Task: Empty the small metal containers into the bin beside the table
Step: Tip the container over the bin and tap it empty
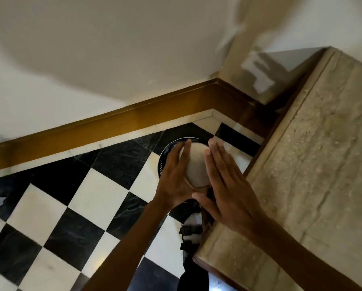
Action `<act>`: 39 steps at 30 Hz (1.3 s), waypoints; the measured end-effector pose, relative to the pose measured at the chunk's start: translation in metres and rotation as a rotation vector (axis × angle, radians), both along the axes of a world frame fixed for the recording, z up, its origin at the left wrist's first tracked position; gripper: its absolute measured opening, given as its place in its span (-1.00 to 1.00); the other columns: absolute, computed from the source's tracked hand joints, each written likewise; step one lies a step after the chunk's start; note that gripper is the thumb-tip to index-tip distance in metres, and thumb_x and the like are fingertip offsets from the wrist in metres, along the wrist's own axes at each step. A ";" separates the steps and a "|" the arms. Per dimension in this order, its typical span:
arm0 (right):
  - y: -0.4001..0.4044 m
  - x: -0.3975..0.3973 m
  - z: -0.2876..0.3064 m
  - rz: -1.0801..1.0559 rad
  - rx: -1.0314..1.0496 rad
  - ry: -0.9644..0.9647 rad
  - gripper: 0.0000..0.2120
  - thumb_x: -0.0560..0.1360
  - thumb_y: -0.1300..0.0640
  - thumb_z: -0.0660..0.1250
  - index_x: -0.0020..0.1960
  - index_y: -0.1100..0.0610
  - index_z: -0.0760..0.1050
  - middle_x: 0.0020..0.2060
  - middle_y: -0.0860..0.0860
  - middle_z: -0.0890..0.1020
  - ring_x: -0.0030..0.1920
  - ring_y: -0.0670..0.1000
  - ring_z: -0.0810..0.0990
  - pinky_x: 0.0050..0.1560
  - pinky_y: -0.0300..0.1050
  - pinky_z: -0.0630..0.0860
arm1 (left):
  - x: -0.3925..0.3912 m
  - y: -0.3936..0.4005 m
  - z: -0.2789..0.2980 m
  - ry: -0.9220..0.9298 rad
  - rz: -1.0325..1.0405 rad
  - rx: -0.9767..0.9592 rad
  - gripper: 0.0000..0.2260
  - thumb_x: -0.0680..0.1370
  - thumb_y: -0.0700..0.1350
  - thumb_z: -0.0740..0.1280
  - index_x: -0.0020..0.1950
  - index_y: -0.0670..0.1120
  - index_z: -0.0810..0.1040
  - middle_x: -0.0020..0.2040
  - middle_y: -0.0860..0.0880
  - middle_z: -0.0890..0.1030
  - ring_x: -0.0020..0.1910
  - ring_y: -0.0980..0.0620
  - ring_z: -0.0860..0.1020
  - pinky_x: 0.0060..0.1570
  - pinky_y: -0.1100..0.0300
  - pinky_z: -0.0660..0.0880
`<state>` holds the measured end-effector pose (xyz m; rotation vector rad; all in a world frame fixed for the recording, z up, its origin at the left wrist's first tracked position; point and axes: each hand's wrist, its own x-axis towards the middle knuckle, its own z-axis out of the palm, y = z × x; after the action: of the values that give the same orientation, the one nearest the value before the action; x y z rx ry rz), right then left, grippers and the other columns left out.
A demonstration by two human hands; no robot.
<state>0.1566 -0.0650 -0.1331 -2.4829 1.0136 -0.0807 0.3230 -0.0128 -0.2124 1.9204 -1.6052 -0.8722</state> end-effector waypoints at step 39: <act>0.002 0.002 -0.010 0.235 -0.040 0.162 -0.10 0.53 -0.41 0.05 0.60 0.20 -0.07 0.60 0.19 0.05 0.61 0.19 -0.02 0.57 0.23 0.09 | -0.001 -0.003 0.016 -0.063 0.051 -0.098 0.03 0.31 0.46 0.43 0.57 -0.12 0.21 0.50 -0.13 0.27 0.44 -0.15 0.37 0.24 -0.21 0.58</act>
<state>0.1583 -0.0628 -0.1428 -2.6607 0.7812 0.1784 0.3221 -0.0156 -0.1961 1.9292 -1.5974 -0.7059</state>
